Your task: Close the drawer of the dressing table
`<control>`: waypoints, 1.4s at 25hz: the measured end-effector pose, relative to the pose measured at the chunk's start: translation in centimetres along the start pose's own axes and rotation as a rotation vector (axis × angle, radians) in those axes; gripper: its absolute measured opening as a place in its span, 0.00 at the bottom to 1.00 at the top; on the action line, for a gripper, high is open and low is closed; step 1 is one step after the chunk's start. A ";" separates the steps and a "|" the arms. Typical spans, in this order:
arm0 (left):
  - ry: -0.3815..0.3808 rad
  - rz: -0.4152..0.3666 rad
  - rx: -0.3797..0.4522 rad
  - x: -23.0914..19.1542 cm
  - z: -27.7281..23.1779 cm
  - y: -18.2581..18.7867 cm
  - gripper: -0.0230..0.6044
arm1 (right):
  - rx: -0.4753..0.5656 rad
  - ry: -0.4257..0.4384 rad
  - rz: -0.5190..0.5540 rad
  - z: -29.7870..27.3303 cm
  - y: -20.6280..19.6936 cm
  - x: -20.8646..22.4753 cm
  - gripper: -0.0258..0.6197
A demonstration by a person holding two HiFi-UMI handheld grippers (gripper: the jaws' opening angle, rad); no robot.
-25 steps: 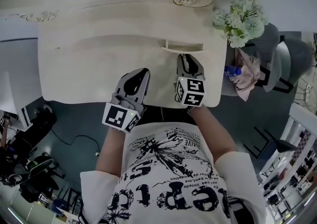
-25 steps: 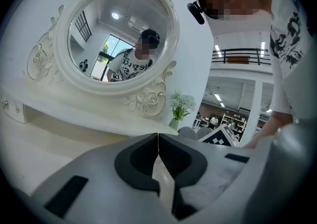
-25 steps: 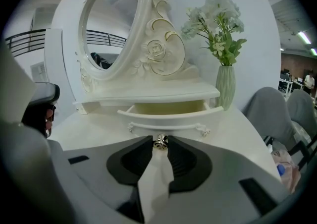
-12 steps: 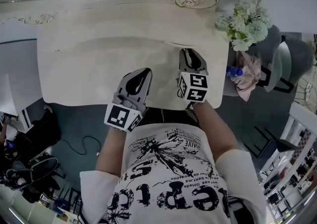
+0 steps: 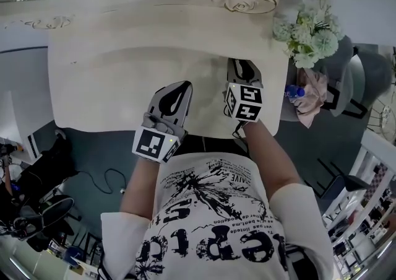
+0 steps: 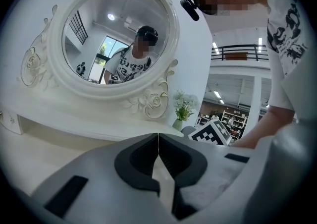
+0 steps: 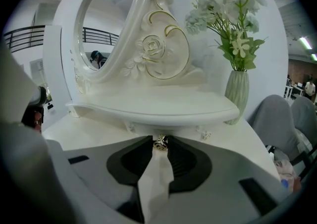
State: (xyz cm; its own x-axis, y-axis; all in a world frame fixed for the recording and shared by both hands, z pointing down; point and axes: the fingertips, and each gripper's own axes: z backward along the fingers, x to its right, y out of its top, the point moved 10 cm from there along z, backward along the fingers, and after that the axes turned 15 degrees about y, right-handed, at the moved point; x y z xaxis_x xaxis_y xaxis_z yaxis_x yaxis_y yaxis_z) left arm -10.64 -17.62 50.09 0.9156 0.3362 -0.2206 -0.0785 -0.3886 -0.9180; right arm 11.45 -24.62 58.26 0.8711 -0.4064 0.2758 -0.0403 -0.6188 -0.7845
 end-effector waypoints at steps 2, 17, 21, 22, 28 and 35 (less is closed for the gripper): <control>0.000 0.000 -0.002 -0.2 -0.1 0.0 0.07 | 0.001 0.000 0.001 0.0 0.0 0.0 0.20; 0.000 -0.048 0.007 1.2 0.7 1.7 0.07 | -0.013 0.032 0.020 3.8 0.3 -1.5 0.22; -0.006 -0.062 0.035 2.2 0.7 2.8 0.07 | 0.068 0.065 0.093 7.2 2.3 -2.5 0.15; -0.007 -0.066 0.042 2.4 0.6 3.2 0.07 | 0.091 0.069 0.116 7.9 3.0 -2.7 0.14; -0.012 -0.084 0.085 4.2 1.1 5.3 0.07 | 0.234 0.128 0.192 12.6 7.1 -3.4 0.07; -0.027 -0.142 0.185 5.9 1.1 9.4 0.07 | 0.389 0.224 0.350 17.7 11.0 -4.8 0.06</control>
State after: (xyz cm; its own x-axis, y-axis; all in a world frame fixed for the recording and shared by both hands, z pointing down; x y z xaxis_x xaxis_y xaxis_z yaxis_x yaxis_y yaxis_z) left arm -6.40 -18.39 39.83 0.9119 0.4000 -0.0914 -0.0231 -0.1723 -0.9848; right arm 15.48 -17.54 38.49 0.7111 -0.7019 0.0403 -0.0877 -0.1454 -0.9855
